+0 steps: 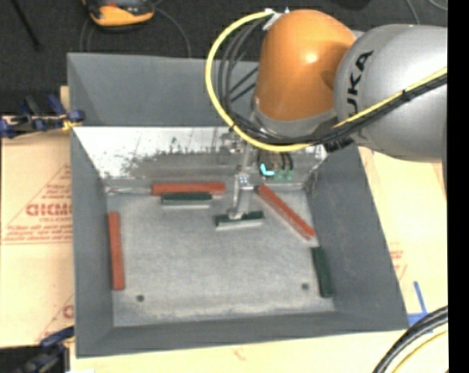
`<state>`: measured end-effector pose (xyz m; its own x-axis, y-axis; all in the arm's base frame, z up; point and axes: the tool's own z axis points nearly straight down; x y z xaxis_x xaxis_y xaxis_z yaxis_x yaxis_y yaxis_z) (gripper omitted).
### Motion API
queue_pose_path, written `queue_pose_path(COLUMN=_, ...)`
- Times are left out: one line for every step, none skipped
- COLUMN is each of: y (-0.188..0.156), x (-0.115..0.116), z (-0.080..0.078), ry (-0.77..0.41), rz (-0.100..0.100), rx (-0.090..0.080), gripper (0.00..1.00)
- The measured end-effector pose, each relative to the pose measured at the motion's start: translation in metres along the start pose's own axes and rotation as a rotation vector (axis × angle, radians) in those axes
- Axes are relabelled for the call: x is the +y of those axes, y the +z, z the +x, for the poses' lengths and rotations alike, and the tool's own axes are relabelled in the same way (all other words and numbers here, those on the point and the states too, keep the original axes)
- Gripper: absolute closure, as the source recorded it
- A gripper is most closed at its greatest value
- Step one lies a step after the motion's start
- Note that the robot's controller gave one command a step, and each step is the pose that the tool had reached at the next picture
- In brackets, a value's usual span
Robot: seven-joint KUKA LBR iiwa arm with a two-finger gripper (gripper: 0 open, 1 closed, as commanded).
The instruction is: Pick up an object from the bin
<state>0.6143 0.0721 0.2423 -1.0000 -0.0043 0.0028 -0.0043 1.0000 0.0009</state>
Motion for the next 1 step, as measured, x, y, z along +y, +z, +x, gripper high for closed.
queue_pose_path(y=-0.0045, x=-0.0002, z=-0.0014, ry=0.001, rz=-0.001, rx=-0.008, gripper=0.0)
